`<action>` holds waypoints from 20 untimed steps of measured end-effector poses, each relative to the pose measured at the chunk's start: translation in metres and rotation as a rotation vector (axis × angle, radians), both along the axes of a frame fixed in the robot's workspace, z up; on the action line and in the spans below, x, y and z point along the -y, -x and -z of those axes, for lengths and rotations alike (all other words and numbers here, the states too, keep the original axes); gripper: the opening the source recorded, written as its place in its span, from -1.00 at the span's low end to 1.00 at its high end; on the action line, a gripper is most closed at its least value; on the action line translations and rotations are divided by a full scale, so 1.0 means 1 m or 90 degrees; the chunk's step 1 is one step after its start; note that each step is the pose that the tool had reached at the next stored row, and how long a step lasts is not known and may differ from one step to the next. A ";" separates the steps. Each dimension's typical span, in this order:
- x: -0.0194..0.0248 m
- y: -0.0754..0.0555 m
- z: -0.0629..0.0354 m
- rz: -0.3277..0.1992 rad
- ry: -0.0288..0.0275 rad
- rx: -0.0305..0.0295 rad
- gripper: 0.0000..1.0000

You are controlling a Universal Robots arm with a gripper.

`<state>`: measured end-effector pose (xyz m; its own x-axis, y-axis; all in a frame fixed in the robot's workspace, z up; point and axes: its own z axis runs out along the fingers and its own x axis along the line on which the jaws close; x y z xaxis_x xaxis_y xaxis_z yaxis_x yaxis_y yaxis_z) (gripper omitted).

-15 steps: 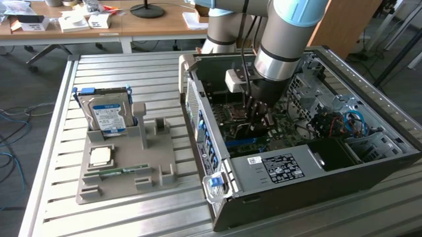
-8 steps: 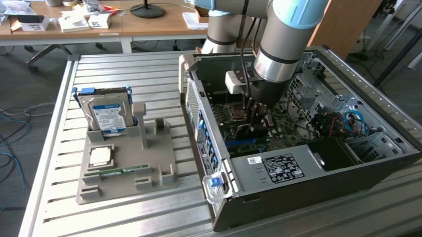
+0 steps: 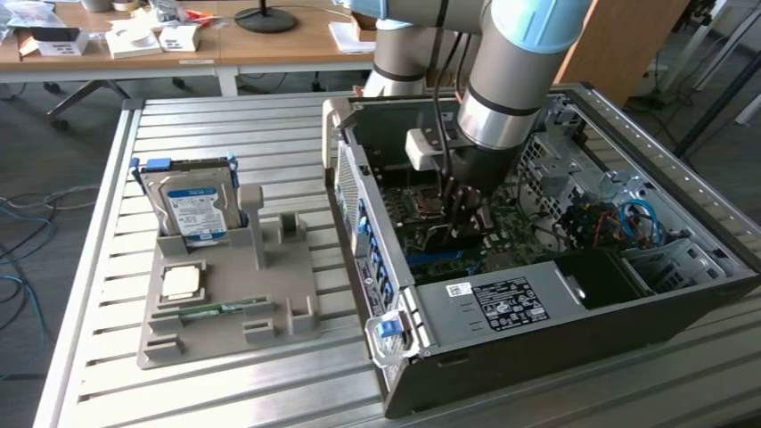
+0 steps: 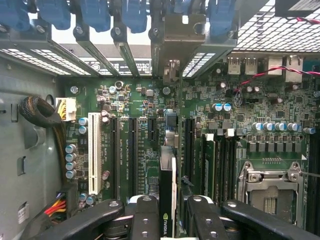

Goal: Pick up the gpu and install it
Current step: 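Insert the gpu into the slot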

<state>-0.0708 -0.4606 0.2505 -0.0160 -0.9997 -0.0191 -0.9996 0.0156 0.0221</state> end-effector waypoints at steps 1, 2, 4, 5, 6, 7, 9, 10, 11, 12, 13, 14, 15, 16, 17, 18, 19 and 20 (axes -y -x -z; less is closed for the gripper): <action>0.0000 0.000 0.0002 0.000 0.0000 0.0000 -0.47; 0.0000 0.000 0.0005 0.000 -0.0001 0.0001 -0.47; 0.0000 0.000 0.0011 0.000 -0.0001 0.0000 -0.47; 0.0000 0.000 0.0011 0.000 0.0000 -0.0001 -0.47; 0.0000 0.000 0.0011 0.000 0.0000 -0.0001 -0.47; 0.0000 0.000 0.0011 0.000 0.0001 -0.0001 -0.47; 0.0000 0.000 0.0013 0.000 -0.0001 0.0000 -0.47; 0.0000 0.000 0.0015 0.000 -0.0001 0.0000 -0.47; 0.0000 0.000 0.0018 0.000 -0.0002 0.0001 -0.47; 0.0000 0.000 0.0018 0.000 -0.0001 0.0000 -0.47; 0.0000 0.000 0.0018 0.000 -0.0001 0.0000 -0.47; 0.0000 0.000 0.0019 0.000 -0.0001 0.0000 -0.47; 0.0000 0.000 0.0018 0.000 0.0000 0.0000 -0.47; 0.0000 0.000 0.0018 0.000 0.0000 0.0000 -0.47; 0.0000 0.000 0.0019 0.000 -0.0001 0.0000 -0.47; 0.0000 0.000 0.0020 0.000 0.0000 0.0000 -0.47; 0.0000 0.000 0.0023 0.000 -0.0001 0.0000 -0.47; 0.0000 0.000 0.0025 0.000 -0.0001 0.0000 -0.47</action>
<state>-0.0710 -0.4606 0.2480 -0.0160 -0.9997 -0.0192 -0.9996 0.0156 0.0221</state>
